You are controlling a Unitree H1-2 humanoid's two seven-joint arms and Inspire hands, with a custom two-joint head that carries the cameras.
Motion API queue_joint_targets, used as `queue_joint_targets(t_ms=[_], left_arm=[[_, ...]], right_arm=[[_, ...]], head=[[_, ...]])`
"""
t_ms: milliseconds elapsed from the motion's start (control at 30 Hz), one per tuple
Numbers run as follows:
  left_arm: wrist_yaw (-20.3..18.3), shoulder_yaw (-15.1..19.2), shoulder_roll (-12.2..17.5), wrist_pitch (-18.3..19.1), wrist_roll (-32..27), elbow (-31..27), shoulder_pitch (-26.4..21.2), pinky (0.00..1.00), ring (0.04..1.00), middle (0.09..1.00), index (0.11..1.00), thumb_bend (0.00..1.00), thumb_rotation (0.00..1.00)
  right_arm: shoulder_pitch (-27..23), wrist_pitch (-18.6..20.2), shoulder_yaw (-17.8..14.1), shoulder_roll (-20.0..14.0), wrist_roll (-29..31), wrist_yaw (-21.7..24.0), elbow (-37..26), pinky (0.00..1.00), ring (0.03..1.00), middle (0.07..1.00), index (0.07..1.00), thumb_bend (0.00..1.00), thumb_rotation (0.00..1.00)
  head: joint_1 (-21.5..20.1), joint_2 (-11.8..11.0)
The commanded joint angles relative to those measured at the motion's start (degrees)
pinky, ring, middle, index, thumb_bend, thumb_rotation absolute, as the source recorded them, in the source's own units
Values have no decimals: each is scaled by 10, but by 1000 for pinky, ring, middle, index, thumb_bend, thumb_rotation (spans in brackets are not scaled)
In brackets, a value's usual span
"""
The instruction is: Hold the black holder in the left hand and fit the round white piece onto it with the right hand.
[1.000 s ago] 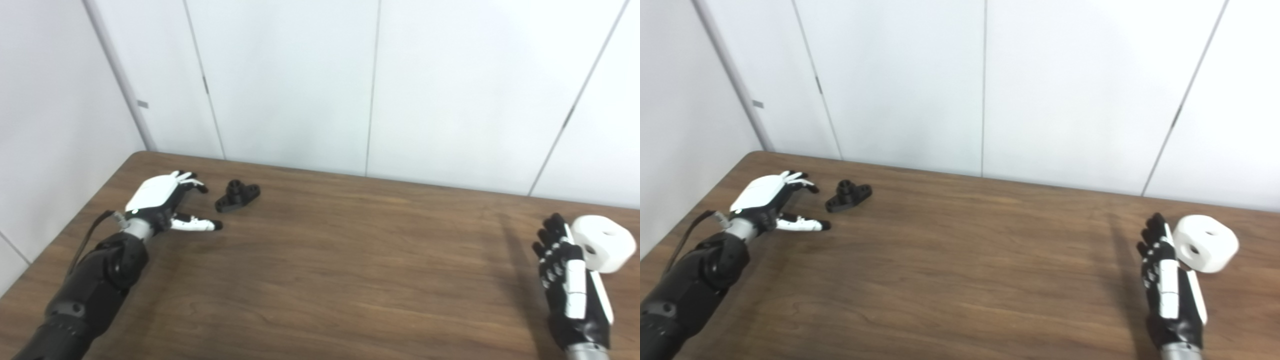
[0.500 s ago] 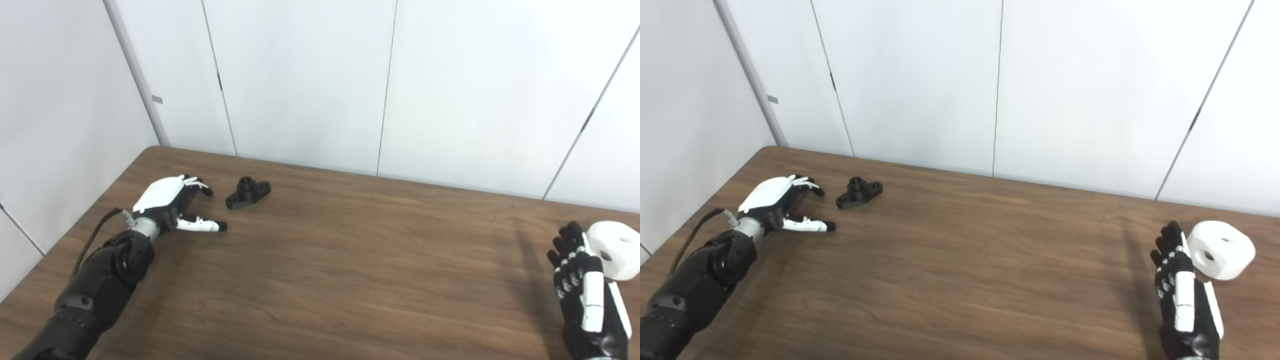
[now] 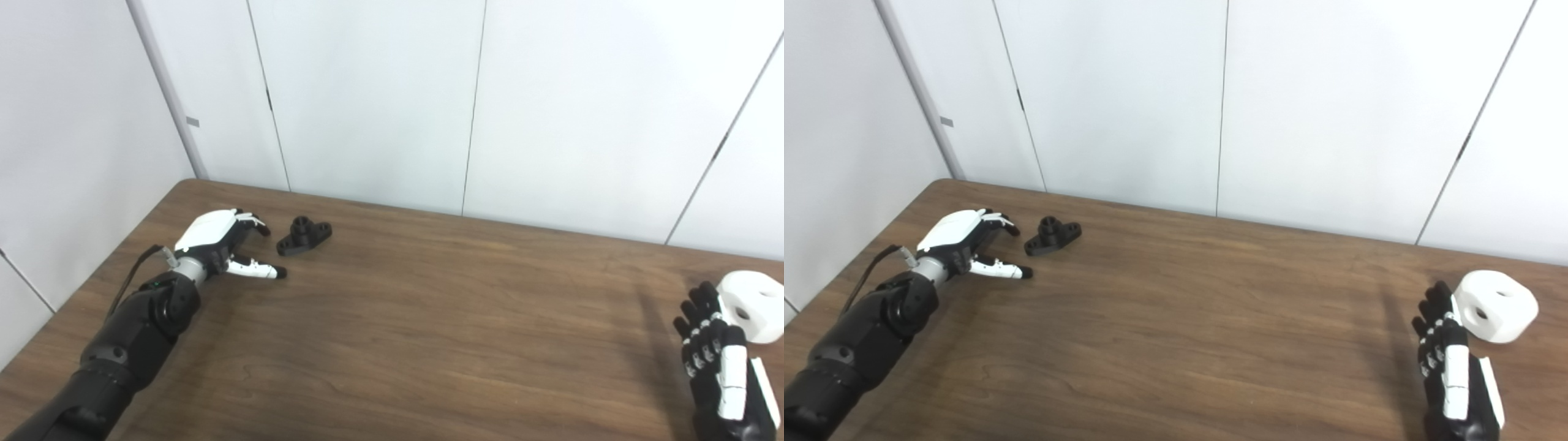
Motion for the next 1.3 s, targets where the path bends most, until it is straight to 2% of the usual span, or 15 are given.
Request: queue_joint_targets(t_ms=[0,233,500,633,800,1067,1267], left_arm=[[9,-3,10,-14,5,8,-30,1000,992,914,751,963,437],[12,-17,3,-19,6,24,-45,1000,995,914,752,957,424],[25,-34,-4,-41,7,55,-64,1000,995,909,745,974,446],[22,-38,-8,-37,4,54,-69,1000,990,905,742,959,406],[22,-42,-11,-41,4,61,-75,1000,992,907,741,961,406],[28,-53,-16,-50,7,75,-86,1000,989,903,744,972,439],[34,-56,-18,-60,5,81,-92,1000,984,899,732,969,428]], right_arm=[[-7,-4,-2,2,3,-2,-27,1000,1000,1000,1000,536,1000],[-4,8,-1,10,-2,-6,-43,1000,1000,1000,1000,523,1000],[-4,9,0,16,-7,-8,-51,1000,1000,999,1000,479,1000],[-4,7,1,17,-15,-9,-50,1000,1000,997,1000,479,1000],[-4,6,3,19,-14,-8,-50,1000,1000,1000,1000,454,1000],[-5,5,4,21,-13,-7,-46,1000,1000,1000,1000,485,1000],[-4,7,3,24,-13,-9,-48,1000,1000,1000,1000,481,1000]], head=[[-2,1],[-7,-1],[-13,-1],[-15,-1],[-18,-1],[-22,-1],[-23,-2]])
